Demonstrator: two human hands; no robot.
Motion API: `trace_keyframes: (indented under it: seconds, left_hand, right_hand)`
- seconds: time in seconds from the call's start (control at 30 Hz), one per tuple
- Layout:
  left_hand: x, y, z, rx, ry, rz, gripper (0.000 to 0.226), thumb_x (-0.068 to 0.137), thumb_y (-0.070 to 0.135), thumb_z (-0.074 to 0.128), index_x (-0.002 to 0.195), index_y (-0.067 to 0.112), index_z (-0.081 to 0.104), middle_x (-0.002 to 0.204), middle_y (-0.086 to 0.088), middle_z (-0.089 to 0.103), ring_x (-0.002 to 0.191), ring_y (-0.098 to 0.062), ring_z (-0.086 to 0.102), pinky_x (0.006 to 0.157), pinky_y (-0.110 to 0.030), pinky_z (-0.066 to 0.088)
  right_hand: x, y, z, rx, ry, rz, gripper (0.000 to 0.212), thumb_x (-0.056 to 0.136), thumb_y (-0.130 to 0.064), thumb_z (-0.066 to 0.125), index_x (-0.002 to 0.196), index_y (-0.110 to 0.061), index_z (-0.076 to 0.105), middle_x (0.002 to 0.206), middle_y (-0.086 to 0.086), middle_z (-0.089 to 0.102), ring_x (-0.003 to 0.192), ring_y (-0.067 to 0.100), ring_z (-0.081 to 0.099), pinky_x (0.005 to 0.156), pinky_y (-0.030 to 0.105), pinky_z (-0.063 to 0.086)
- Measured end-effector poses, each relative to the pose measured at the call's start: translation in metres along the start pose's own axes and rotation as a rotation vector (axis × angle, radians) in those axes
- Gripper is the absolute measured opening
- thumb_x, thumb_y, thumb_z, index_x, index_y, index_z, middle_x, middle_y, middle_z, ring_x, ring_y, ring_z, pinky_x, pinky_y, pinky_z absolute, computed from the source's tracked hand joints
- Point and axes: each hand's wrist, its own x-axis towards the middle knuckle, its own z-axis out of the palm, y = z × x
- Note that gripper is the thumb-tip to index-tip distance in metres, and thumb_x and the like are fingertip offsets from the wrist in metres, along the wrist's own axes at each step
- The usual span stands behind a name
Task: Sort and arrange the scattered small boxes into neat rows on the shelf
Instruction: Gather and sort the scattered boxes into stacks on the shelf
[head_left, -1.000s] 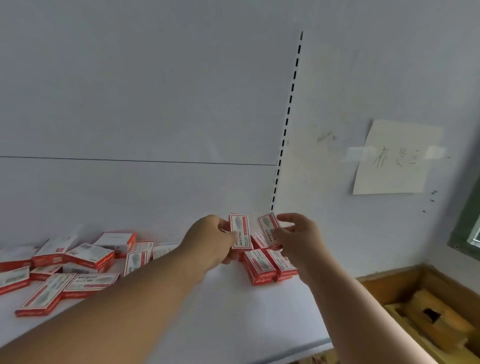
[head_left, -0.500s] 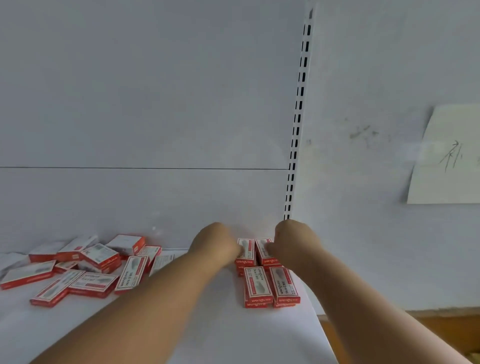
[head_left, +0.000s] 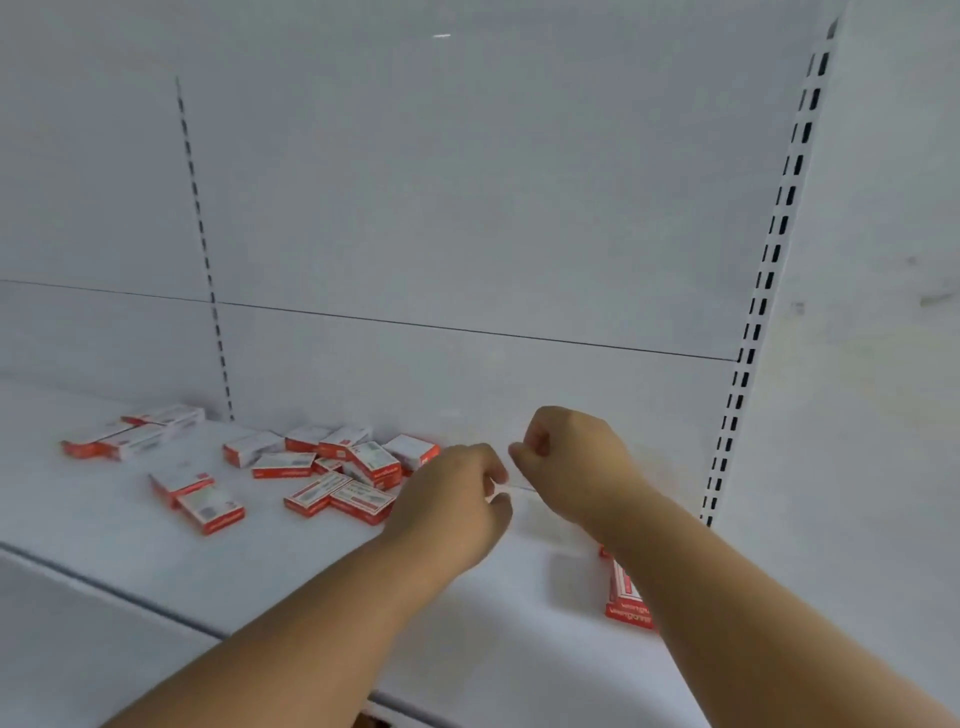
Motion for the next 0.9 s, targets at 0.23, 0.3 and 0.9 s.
trace_keyframes:
  seconds: [0.23,0.3,0.9]
  left_hand:
    - [-0.003,-0.079,-0.046,0.059,-0.011,0.006,0.018,0.085,0.022,0.058,0.099,0.03,0.067,0.097,0.011,0.065,0.09,-0.011,0.062,0.075,-0.027,0.05]
    - [0.003,-0.105,-0.059,0.06,-0.032,0.009,0.02,0.083,0.018,0.058,0.096,0.03,0.066,0.097,0.012,0.064,0.088,-0.011,0.061,0.073,-0.026,0.05]
    - [0.109,-0.208,-0.079,0.346,-0.115,0.098,0.026,0.09,0.025,0.054,0.114,0.025,0.063,0.111,0.0,0.066,0.102,-0.023,0.056,0.085,-0.037,0.049]
  right_hand:
    - [0.023,-0.069,0.054,-0.024,-0.114,-0.095,0.017,0.087,-0.034,0.059,0.081,-0.019,0.058,0.081,-0.001,0.063,0.079,0.019,0.059,0.066,0.029,0.047]
    - [0.032,-0.085,0.069,-0.052,-0.111,-0.088,0.015,0.087,-0.033,0.059,0.083,-0.019,0.059,0.083,-0.001,0.064,0.082,0.02,0.059,0.068,0.03,0.048]
    - [0.096,-0.109,0.143,-0.383,-0.275,0.369,0.038,0.087,-0.022,0.056,0.125,-0.02,0.053,0.121,0.008,0.055,0.109,0.03,0.056,0.094,0.041,0.049]
